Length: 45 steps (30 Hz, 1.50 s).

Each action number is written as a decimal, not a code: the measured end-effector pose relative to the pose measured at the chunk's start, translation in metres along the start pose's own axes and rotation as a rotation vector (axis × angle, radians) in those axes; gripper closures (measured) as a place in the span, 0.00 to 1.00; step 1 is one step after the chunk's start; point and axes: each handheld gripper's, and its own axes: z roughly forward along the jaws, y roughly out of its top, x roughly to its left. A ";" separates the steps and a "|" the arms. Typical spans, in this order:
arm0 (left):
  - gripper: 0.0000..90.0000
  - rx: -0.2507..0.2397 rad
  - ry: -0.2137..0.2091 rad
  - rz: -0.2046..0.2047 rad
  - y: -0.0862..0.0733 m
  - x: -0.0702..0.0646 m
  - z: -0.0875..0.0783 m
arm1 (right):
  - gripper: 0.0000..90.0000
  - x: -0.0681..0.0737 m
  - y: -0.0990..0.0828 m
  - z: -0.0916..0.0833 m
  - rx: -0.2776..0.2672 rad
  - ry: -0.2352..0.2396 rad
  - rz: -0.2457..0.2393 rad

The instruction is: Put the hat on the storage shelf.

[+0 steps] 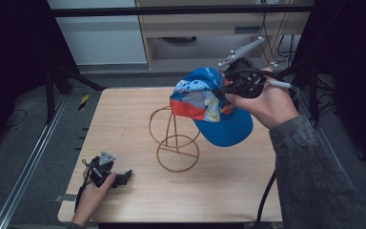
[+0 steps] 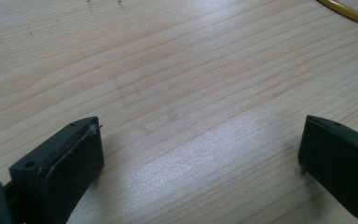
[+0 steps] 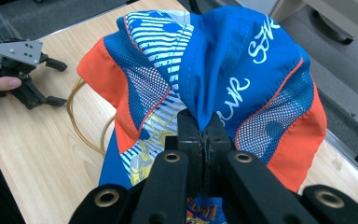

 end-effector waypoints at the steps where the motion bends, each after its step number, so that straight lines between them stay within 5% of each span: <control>1: 0.00 0.000 0.000 0.000 0.000 0.000 0.000 | 0.99 0.002 0.004 0.003 0.001 0.000 -0.006; 11: 0.00 0.000 0.000 0.000 0.000 0.000 0.000 | 0.99 0.015 0.034 0.025 0.018 0.025 -0.055; 45: 0.00 -0.001 0.001 0.001 0.000 0.000 0.000 | 0.99 0.043 0.063 0.078 0.097 0.069 -0.110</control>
